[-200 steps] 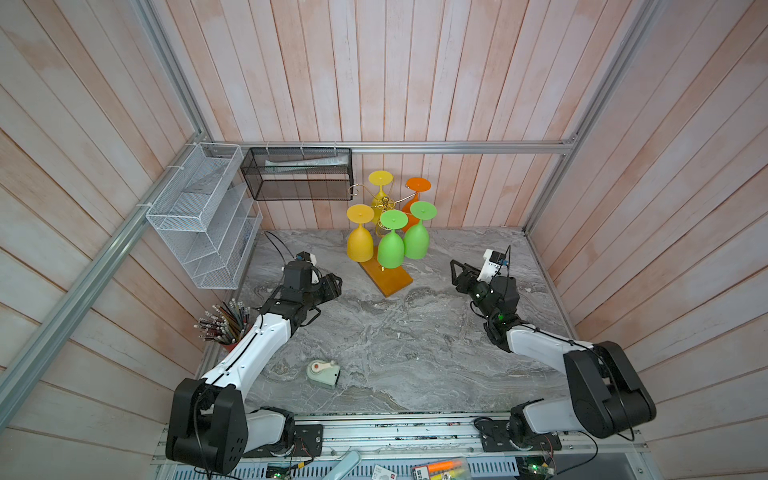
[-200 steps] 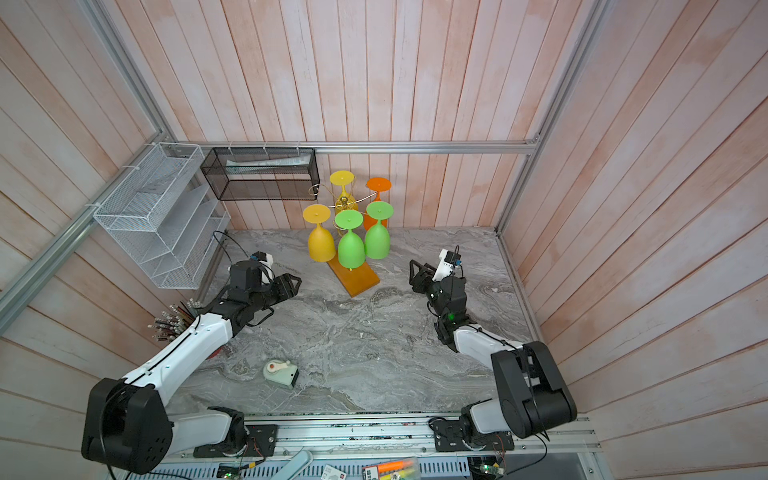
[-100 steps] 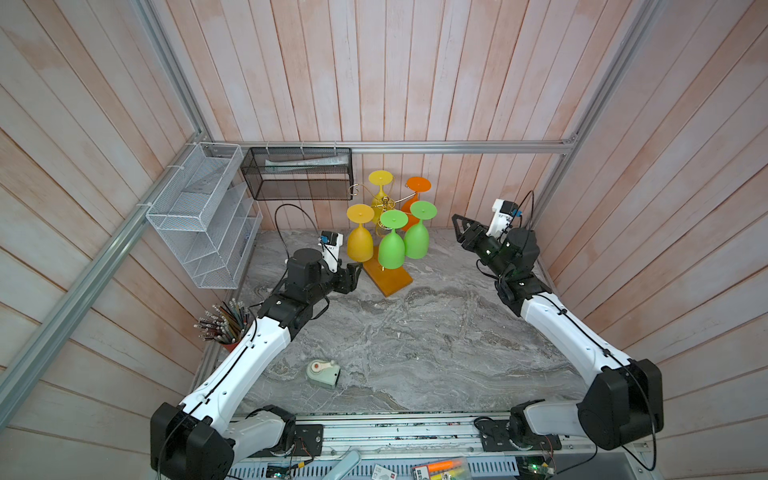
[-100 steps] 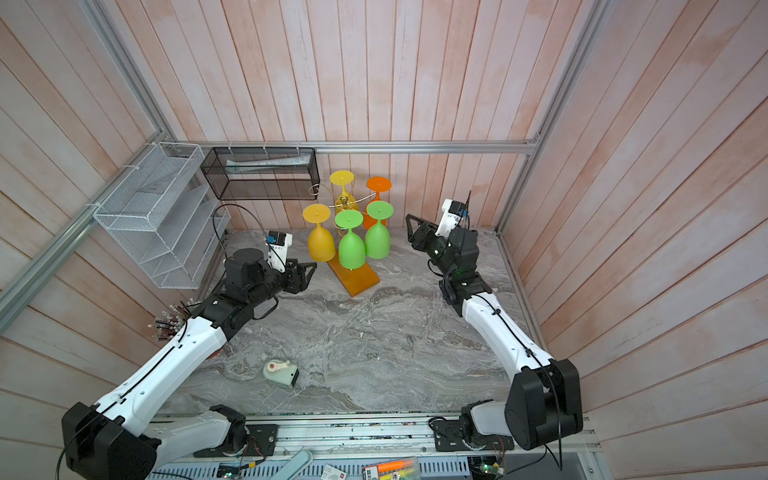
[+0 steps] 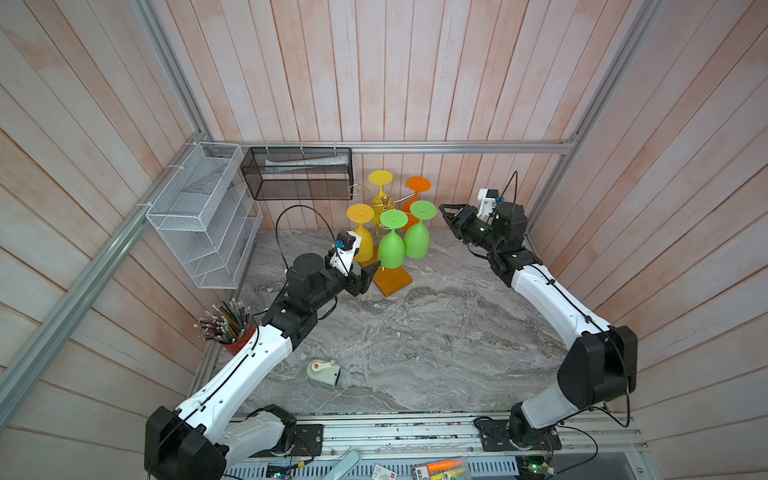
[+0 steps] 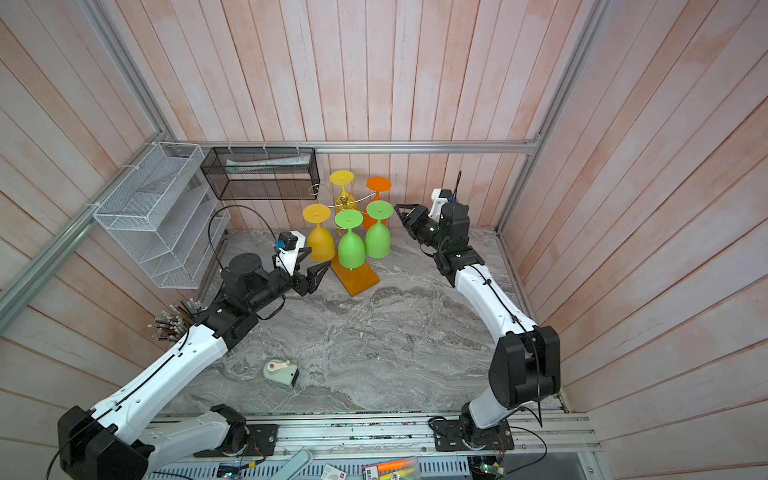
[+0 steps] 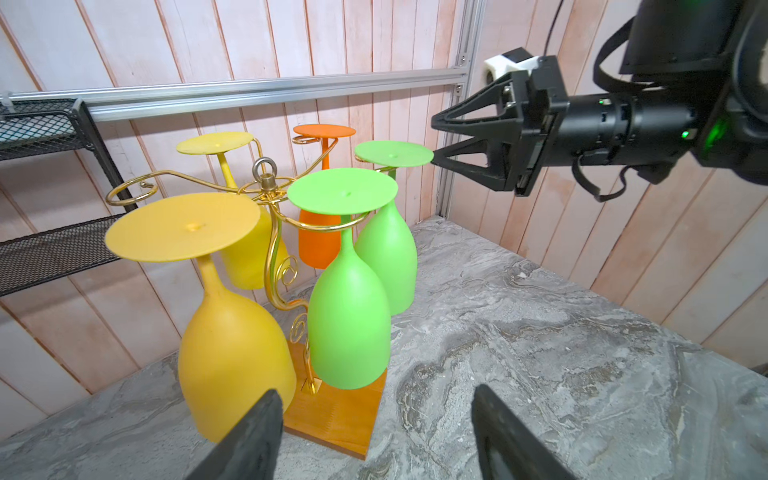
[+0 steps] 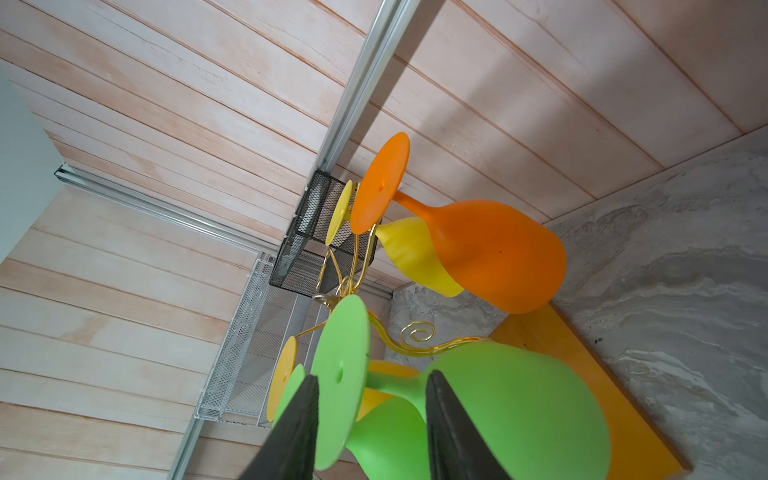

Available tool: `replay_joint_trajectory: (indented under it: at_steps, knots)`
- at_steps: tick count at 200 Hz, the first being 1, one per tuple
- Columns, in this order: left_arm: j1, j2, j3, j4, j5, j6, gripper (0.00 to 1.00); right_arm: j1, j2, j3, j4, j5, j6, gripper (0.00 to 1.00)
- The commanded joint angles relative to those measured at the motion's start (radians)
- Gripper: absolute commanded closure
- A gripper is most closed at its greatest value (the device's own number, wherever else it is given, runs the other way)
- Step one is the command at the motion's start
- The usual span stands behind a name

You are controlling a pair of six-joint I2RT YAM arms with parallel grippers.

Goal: Take the wine glass off the wine glass rack
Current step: Move the wine glass rack to the top-center of the table, then pick up the wine glass from the wine glass rack.

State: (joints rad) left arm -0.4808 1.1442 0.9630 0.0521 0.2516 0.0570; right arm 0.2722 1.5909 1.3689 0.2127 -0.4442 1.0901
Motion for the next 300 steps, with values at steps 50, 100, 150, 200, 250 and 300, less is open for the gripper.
replay_joint_trajectory:
  at_steps: [50,100,150,200,250,300]
  knots:
    - [-0.003,-0.041,-0.082,0.095,0.012,-0.029,0.26,0.026,0.087,0.116,-0.010,-0.056,0.076,0.66]
    - [-0.003,-0.045,-0.092,0.100,0.004,-0.043,0.26,0.034,0.097,0.116,0.009,-0.045,0.096,0.84]
    - [-0.004,-0.040,-0.093,0.099,0.008,-0.054,0.26,0.034,0.068,0.108,0.009,-0.018,0.083,0.92]
    - [-0.002,-0.033,-0.093,0.095,0.002,-0.057,0.26,0.035,0.037,0.097,-0.002,0.004,0.060,1.00]
    - [-0.003,-0.025,-0.087,0.089,-0.002,-0.062,0.26,0.042,0.020,0.090,-0.009,0.008,0.054,1.00]
    - [-0.002,-0.025,-0.085,0.079,-0.015,-0.062,0.26,0.069,0.026,0.099,-0.014,0.016,0.056,1.00]
